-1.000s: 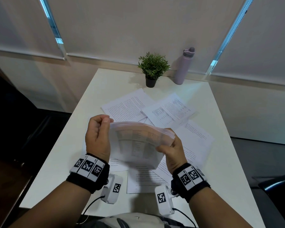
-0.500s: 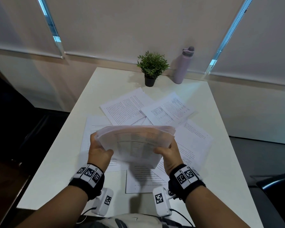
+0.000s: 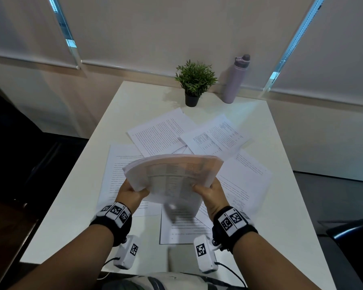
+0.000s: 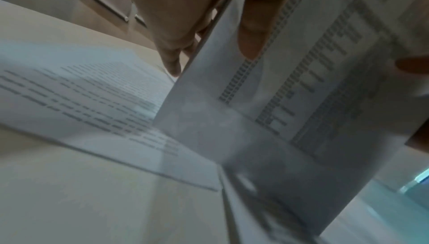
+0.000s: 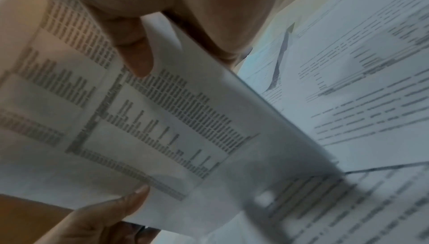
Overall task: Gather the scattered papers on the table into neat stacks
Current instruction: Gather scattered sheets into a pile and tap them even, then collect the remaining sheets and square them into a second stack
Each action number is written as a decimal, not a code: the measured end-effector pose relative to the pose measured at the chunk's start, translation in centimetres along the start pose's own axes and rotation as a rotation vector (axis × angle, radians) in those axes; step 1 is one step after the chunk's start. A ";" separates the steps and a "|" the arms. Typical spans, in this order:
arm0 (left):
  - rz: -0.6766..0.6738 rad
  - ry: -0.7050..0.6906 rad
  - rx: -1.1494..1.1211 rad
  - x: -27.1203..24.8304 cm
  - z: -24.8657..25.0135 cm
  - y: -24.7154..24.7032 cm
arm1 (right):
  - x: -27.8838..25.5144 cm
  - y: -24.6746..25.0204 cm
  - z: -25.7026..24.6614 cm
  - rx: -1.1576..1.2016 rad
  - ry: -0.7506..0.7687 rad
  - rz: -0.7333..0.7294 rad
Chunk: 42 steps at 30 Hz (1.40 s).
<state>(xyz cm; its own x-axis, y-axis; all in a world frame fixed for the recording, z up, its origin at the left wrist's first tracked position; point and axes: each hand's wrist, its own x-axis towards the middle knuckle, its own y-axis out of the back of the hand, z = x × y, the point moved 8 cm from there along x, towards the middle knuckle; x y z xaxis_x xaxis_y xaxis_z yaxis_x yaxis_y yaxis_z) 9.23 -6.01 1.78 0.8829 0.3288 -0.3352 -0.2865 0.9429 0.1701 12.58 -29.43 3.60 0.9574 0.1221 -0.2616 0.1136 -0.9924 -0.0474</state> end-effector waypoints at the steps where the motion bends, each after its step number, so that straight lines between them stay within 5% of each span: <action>1: -0.005 0.017 0.062 0.1 -0.6 0.0 | 0.0 0.1 0.5 -0.042 -0.014 -0.002; 4: -0.015 -0.016 0.237 0.2 -0.6 -0.2 | 0.2 1.0 0.7 -0.140 -0.004 0.049; 11: 0.117 -0.008 0.250 0.5 0.7 2.6 | 3.0 3.6 -1.7 -0.287 0.115 0.131; 13: 0.144 0.036 0.286 0.5 -0.7 4.0 | 4.4 5.3 0.5 -0.617 0.058 0.104; 17: 0.187 0.120 0.332 0.0 -3.8 6.8 | 6.2 8.0 7.5 -1.182 -0.291 -0.048; 22: 0.236 0.196 0.361 -0.8 -5.8 9.6 | 6.5 6.0 10.1 -1.386 -0.369 -0.196; 36: 0.266 0.252 0.317 -2.2 -7.3 12.6 | 4.3 -3.2 12.0 -1.479 -0.322 -0.386; 40: 0.240 0.245 0.325 -2.0 -6.7 11.9 | 3.8 -4.3 9.5 -1.289 -0.216 -0.260; 42: 0.205 0.216 0.351 -1.8 -5.8 10.4 | 3.2 -4.4 7.9 -0.987 -0.180 -0.191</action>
<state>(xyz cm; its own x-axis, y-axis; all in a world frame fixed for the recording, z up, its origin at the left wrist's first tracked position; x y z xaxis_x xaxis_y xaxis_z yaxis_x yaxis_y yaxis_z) 2.54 3.55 -1.22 0.7129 0.5452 -0.4410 -0.2708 0.7941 0.5440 13.09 -24.55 -4.63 0.8557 0.1997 -0.4774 0.5059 -0.5167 0.6907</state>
